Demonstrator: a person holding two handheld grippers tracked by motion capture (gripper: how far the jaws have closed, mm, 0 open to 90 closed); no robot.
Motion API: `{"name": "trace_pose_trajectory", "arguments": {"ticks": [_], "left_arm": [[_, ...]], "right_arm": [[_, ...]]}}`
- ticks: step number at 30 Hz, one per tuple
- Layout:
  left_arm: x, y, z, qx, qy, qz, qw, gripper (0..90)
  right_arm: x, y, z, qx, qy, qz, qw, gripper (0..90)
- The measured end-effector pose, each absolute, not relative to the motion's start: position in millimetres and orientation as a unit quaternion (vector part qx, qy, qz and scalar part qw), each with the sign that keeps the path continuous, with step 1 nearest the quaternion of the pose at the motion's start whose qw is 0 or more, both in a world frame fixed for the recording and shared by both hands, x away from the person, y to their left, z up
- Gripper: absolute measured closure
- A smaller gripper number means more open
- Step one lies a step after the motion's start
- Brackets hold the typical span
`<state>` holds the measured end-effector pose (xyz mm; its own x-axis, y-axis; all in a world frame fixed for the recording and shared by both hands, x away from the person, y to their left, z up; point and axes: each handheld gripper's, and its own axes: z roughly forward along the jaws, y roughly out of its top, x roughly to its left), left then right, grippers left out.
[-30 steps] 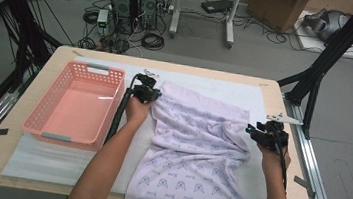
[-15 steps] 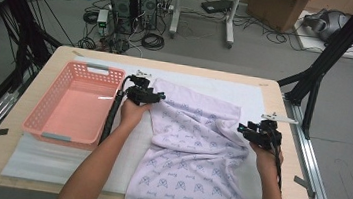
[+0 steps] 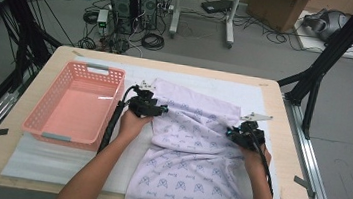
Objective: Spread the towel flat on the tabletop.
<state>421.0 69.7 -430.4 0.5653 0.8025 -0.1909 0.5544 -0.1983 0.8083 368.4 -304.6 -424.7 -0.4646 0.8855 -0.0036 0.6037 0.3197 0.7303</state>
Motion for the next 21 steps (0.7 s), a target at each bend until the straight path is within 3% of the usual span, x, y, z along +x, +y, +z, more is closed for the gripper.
{"name": "trace_pose_trajectory", "arguments": {"ticks": [2, 4, 7, 11, 14, 21], "left_arm": [[418, 69, -431, 0.769, 0.442, 0.13, 0.444, 47.0], [414, 68, -430, 0.766, 0.438, 0.133, 0.452, 47.0], [408, 66, -431, 0.773, 0.432, 0.128, 0.446, 45.2], [400, 66, -434, 0.784, 0.429, 0.113, 0.434, 43.4], [393, 67, -437, 0.783, 0.427, 0.105, 0.44, 43.6], [383, 50, -444, 0.815, 0.389, 0.083, 0.422, 45.5]], "right_arm": [[371, -317, -426, 0.518, 0.761, 0.316, 0.229, 78.4], [372, -330, -431, 0.559, 0.745, 0.274, 0.241, 69.9], [369, -347, -436, 0.585, 0.725, 0.274, 0.238, 68.6], [363, -354, -434, 0.591, 0.712, 0.284, 0.252, 62.8], [359, -358, -428, 0.574, 0.706, 0.345, 0.23, 59.4], [342, -354, -413, 0.528, 0.72, 0.388, 0.227, 55.2]]}}
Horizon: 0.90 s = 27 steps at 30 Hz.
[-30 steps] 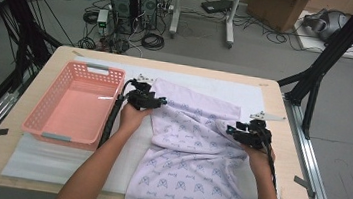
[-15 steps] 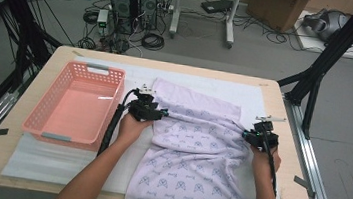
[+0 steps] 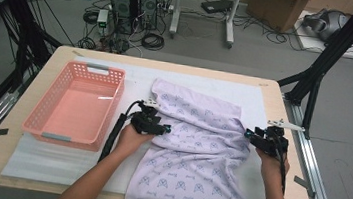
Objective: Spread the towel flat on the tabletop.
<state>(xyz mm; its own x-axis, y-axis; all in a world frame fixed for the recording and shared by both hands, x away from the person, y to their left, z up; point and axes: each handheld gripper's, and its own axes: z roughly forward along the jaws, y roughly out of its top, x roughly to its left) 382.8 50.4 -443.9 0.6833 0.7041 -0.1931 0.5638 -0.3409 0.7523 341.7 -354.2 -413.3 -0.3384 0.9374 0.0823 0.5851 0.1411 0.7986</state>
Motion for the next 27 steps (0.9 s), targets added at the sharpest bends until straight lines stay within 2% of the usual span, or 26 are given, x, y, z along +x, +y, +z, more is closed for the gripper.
{"name": "trace_pose_trajectory", "arguments": {"ticks": [2, 3, 4, 6, 9, 15, 18, 20, 22, 24, 27], "left_arm": [[379, 45, -445, 0.827, 0.368, 0.107, 0.411, 56.8], [379, 44, -445, 0.83, 0.361, 0.118, 0.408, 65.2], [380, 45, -445, 0.829, 0.364, 0.115, 0.409, 80.6], [382, 47, -445, 0.825, 0.372, 0.11, 0.412, 86.5], [386, 55, -443, 0.81, 0.392, 0.136, 0.415, 87.2], [400, 86, -436, 0.741, 0.463, 0.197, 0.444, 87.7], [406, 98, -439, 0.723, 0.491, 0.198, 0.444, 87.6], [406, 98, -442, 0.729, 0.489, 0.192, 0.439, 87.4], [405, 97, -441, 0.73, 0.488, 0.192, 0.439, 86.8], [405, 98, -440, 0.725, 0.492, 0.187, 0.444, 81.7], [404, 98, -440, 0.726, 0.493, 0.162, 0.452, 64.6]], "right_arm": [[336, -356, -412, 0.519, 0.721, 0.397, 0.23, 54.5], [334, -358, -411, 0.521, 0.717, 0.402, 0.231, 54.5], [332, -360, -410, 0.522, 0.713, 0.407, 0.23, 54.5], [329, -364, -409, 0.524, 0.708, 0.413, 0.23, 54.8], [326, -366, -409, 0.521, 0.709, 0.419, 0.224, 55.9], [325, -364, -423, 0.517, 0.738, 0.39, 0.191, 54.5], [329, -356, -432, 0.503, 0.757, 0.385, 0.163, 50.5], [332, -346, -435, 0.485, 0.765, 0.4, 0.137, 49.7], [333, -339, -434, 0.474, 0.763, 0.419, 0.132, 50.1], [334, -335, -431, 0.467, 0.763, 0.425, 0.139, 51.7], [335, -329, -429, 0.454, 0.772, 0.423, 0.138, 55.1]]}}
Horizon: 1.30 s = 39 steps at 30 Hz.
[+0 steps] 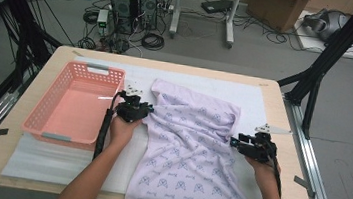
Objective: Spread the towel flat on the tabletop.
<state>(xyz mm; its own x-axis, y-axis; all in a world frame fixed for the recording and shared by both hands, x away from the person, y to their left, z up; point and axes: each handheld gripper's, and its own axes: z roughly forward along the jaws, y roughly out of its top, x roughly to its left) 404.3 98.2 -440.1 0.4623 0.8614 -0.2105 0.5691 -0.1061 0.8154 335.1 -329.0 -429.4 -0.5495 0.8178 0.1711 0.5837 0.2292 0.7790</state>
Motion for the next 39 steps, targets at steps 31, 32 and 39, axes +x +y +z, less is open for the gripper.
{"name": "trace_pose_trajectory", "arguments": {"ticks": [31, 32, 39], "left_arm": [[418, 89, -443, 0.704, 0.521, 0.186, 0.446, 63.8], [417, 91, -442, 0.709, 0.518, 0.18, 0.443, 56.7], [400, 96, -438, 0.732, 0.495, 0.16, 0.44, 43.1]], "right_arm": [[396, -318, -434, 0.54, 0.715, 0.334, 0.293, 72.4], [395, -321, -432, 0.542, 0.711, 0.344, 0.287, 70.0], [374, -340, -419, 0.531, 0.702, 0.39, 0.271, 68.6]]}}
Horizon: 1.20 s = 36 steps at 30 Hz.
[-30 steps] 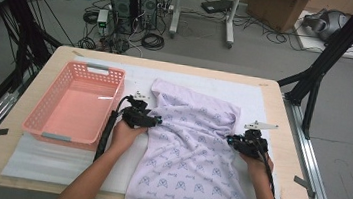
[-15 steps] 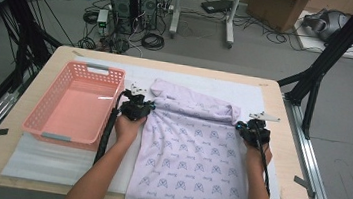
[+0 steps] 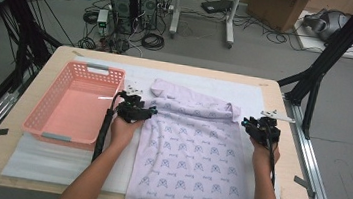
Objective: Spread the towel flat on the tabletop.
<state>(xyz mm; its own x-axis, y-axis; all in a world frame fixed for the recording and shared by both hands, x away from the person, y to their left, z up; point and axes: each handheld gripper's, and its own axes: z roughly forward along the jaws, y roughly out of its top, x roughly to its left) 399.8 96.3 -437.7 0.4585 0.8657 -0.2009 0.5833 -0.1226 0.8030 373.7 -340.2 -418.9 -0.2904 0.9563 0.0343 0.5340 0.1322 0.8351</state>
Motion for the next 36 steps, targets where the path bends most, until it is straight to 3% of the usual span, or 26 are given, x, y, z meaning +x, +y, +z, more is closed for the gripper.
{"name": "trace_pose_trajectory", "arguments": {"ticks": [16, 20, 22, 23, 24, 25, 28, 32, 35, 36], "left_arm": [[348, 93, -450, 0.776, 0.45, 0.171, 0.408, 45.7], [345, 95, -451, 0.775, 0.449, 0.194, 0.401, 61.6], [347, 100, -451, 0.771, 0.453, 0.181, 0.409, 79.2], [347, 101, -451, 0.768, 0.456, 0.181, 0.411, 85.8], [348, 102, -451, 0.766, 0.459, 0.192, 0.407, 86.9], [349, 104, -450, 0.761, 0.464, 0.205, 0.404, 87.2], [355, 112, -450, 0.744, 0.486, 0.2, 0.412, 87.4], [353, 108, -450, 0.753, 0.471, 0.204, 0.411, 85.2], [353, 110, -451, 0.748, 0.486, 0.173, 0.418, 59.0], [351, 109, -451, 0.752, 0.481, 0.171, 0.418, 55.4]], "right_arm": [[319, -347, -438, 0.475, 0.769, 0.37, 0.214, 60.1], [318, -345, -446, 0.482, 0.778, 0.358, 0.186, 58.1], [318, -344, -447, 0.492, 0.771, 0.357, 0.189, 62.4], [318, -344, -446, 0.5, 0.767, 0.354, 0.19, 68.3], [318, -344, -445, 0.499, 0.769, 0.35, 0.191, 83.1], [318, -343, -445, 0.491, 0.774, 0.352, 0.189, 87.0], [318, -341, -444, 0.491, 0.773, 0.334, 0.224, 88.3], [320, -347, -446, 0.511, 0.753, 0.352, 0.218, 88.1], [317, -344, -446, 0.506, 0.756, 0.346, 0.229, 81.8], [315, -344, -445, 0.507, 0.755, 0.346, 0.232, 78.1]]}}
